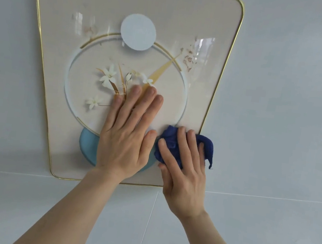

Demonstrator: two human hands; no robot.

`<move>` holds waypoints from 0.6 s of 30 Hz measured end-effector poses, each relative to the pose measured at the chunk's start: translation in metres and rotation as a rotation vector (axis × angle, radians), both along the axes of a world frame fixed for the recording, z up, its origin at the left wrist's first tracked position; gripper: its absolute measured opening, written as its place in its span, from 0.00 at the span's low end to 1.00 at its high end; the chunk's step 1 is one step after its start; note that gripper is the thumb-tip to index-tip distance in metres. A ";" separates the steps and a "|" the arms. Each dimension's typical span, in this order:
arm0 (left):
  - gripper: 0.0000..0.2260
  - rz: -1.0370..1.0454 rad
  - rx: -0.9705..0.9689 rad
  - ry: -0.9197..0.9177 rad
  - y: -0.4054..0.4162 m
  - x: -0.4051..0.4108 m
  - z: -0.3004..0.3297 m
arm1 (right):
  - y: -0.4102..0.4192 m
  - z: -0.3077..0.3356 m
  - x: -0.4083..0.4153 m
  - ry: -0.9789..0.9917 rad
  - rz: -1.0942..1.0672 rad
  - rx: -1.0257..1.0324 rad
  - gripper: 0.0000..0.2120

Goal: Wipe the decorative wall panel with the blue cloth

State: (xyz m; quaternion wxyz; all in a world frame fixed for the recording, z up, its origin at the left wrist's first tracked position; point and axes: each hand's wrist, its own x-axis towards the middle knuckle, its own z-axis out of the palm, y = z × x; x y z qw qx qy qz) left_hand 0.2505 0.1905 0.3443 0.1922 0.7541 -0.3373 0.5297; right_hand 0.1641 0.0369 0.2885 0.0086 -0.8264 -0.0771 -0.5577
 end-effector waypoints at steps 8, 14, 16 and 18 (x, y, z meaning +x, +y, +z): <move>0.26 0.051 -0.030 -0.085 -0.005 0.009 -0.007 | -0.026 0.002 0.004 -0.032 0.018 -0.184 0.31; 0.26 0.069 -0.053 -0.091 -0.007 0.009 -0.007 | -0.027 0.069 0.007 -0.162 0.004 -0.020 0.24; 0.26 0.077 -0.053 -0.097 -0.007 0.008 -0.007 | -0.025 0.099 0.013 -0.224 -0.001 0.030 0.20; 0.26 0.082 -0.053 -0.102 -0.007 0.008 -0.007 | -0.022 0.107 0.016 -0.244 -0.008 0.037 0.18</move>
